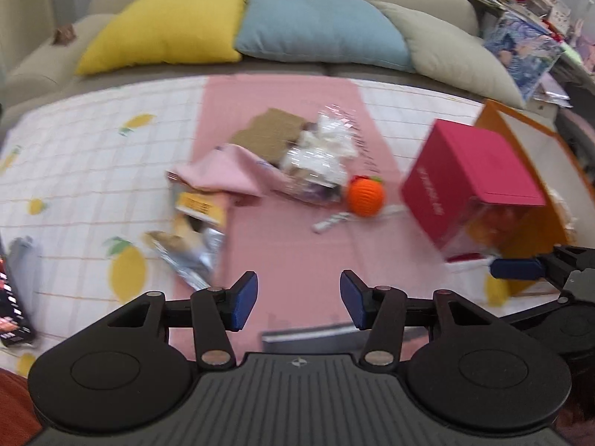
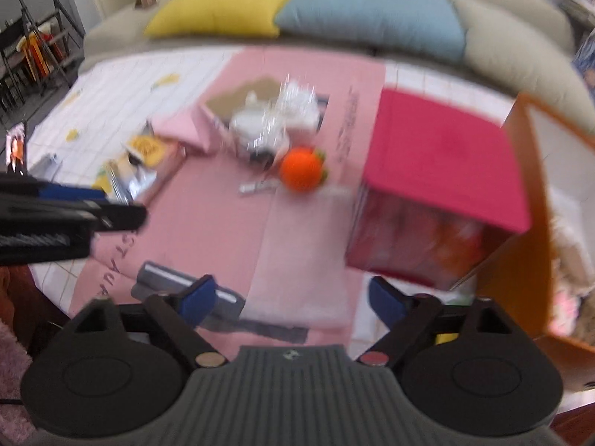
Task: Organize soft objects
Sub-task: 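Move both tools back over the remaining items on the table, then grasp the snack bag with the left tool while the right tool grasps the white mesh bag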
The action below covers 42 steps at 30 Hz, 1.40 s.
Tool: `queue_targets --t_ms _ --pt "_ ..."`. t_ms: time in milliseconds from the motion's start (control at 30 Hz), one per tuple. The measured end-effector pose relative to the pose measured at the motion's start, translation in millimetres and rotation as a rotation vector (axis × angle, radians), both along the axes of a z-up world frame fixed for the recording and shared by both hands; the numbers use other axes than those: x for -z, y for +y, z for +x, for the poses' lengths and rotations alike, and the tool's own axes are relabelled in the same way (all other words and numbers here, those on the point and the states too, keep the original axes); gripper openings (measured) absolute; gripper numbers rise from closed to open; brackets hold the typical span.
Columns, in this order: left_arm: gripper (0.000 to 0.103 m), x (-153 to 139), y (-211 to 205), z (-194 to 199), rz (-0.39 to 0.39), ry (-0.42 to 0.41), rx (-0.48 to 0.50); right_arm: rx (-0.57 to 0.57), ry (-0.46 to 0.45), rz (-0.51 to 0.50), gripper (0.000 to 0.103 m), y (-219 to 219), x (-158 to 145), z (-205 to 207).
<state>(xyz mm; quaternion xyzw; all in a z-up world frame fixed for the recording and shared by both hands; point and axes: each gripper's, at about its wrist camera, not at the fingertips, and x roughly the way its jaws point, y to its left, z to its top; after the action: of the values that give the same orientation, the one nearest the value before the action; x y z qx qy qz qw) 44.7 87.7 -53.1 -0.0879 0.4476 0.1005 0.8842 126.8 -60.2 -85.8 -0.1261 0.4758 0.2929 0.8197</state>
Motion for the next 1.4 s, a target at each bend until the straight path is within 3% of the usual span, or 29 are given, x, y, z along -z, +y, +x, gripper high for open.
queue_targets --t_ms 333,567,733,833,933,1100,1233,1400 --pt "0.080 18.4 23.4 20.5 0.244 -0.007 0.001 0.093 0.078 -0.091 0.096 33.1 37.3 27.9" --pt "0.081 47.9 34.8 40.5 0.375 0.027 0.045 0.108 0.083 -0.106 0.096 35.9 44.4 32.8" --pt "0.084 66.2 35.2 50.0 0.393 0.071 0.089 0.121 0.097 -0.112 0.096 33.5 49.8 36.8" --pt "0.084 78.1 36.5 51.9 0.434 0.083 0.086 0.125 0.095 -0.119 0.095 34.2 53.9 38.8" --pt "0.085 84.2 40.4 51.9 0.426 0.080 0.076 0.117 0.091 -0.121 0.094 34.5 55.9 38.9" --pt "0.085 92.9 36.8 53.7 0.471 0.083 0.104 0.086 0.102 -0.145 0.085 38.2 64.1 36.8" --pt "0.079 91.6 42.4 55.4 0.425 0.071 0.081 0.073 0.103 -0.136 0.082 38.7 69.6 34.8" --pt "0.074 91.4 44.6 56.3 0.419 0.066 0.074 0.056 0.075 -0.120 0.066 35.8 68.2 29.4"
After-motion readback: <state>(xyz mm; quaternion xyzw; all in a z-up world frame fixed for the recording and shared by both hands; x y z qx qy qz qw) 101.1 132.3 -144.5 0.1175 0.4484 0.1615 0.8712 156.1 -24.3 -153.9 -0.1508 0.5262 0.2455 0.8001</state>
